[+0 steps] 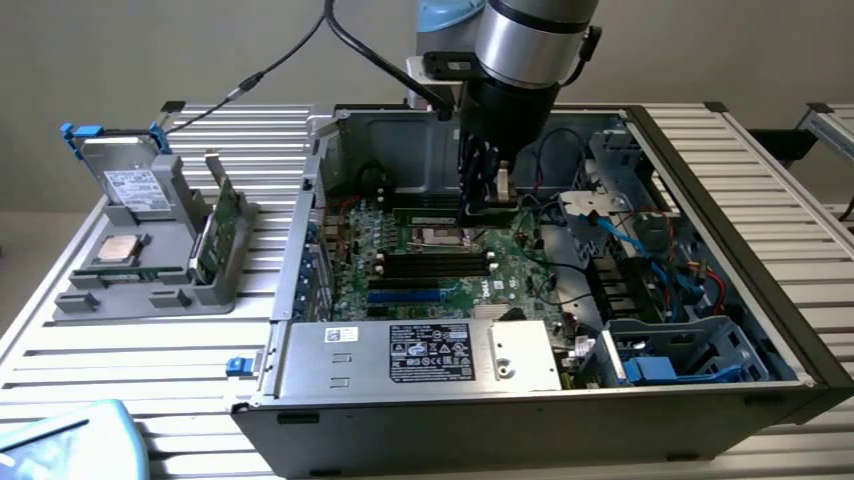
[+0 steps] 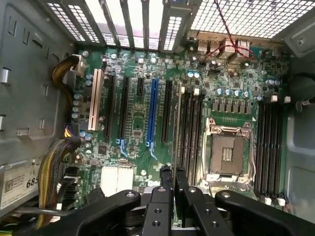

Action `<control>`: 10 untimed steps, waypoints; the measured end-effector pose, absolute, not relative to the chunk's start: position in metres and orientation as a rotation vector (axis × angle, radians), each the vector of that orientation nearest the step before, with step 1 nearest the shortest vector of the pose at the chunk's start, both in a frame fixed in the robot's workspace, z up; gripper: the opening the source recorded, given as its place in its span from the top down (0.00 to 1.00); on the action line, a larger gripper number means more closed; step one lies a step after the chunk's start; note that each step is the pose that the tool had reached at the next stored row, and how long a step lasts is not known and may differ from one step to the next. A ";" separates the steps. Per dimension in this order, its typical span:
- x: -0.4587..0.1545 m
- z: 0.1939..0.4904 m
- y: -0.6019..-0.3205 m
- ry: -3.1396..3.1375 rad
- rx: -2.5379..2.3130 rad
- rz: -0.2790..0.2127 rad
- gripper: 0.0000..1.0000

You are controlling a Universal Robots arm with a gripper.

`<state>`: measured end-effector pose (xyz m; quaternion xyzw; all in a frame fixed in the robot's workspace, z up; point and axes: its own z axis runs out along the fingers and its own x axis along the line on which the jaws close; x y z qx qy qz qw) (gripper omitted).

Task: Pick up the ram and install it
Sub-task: 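Pick up the ram and move it above insertion slot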

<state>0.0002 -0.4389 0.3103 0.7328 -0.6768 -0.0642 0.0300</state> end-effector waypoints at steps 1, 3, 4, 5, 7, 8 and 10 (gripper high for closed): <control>0.000 0.308 -0.438 -2.086 2.259 -0.197 0.86; 0.000 0.303 -0.437 -2.085 2.257 -0.194 0.86; 0.000 0.301 -0.437 -2.085 2.257 -0.194 0.86; 0.000 0.299 -0.437 -2.084 2.257 -0.193 0.86; 0.000 0.296 -0.437 -2.084 2.257 -0.193 0.86; 0.000 0.294 -0.437 -2.083 2.257 -0.192 0.86; 0.000 0.291 -0.437 -2.083 2.258 -0.192 0.86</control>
